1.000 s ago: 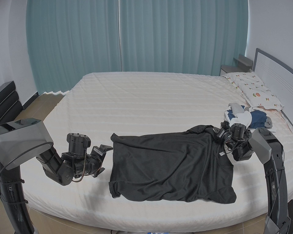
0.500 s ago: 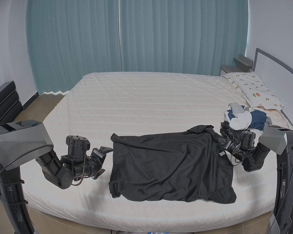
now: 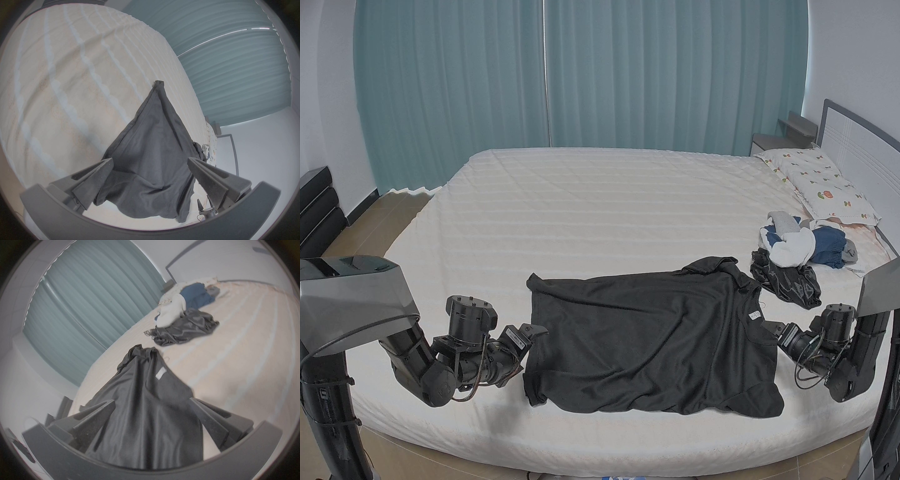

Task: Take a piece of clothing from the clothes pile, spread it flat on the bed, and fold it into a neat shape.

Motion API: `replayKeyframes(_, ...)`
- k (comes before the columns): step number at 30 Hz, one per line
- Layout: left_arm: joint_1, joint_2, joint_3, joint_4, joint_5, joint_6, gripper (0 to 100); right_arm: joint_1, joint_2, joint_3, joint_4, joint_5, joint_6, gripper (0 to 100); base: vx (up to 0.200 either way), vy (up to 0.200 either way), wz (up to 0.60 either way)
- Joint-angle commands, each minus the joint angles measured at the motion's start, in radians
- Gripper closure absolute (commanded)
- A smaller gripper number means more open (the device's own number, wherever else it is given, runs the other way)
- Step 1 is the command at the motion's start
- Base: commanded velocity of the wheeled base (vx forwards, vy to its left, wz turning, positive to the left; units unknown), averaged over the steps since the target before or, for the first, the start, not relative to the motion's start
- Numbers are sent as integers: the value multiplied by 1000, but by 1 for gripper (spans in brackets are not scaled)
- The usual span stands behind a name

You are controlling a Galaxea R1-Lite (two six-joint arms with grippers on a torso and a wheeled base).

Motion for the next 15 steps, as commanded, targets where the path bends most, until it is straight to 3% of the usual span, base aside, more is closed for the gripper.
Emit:
replayKeyframes(1, -28, 1, 36, -7, 4, 20, 0, -9, 34, 133, -63, 77, 64, 0, 0, 0, 0)
replayKeyframes(8, -30, 1, 36, -7, 2, 20, 0, -47, 105, 138, -63, 92, -6, 0, -171, 0, 0)
replayKeyframes(15, -30, 5, 34, -7, 2, 20, 0, -47, 145, 128, -66, 100, -33, 0, 0, 0, 0)
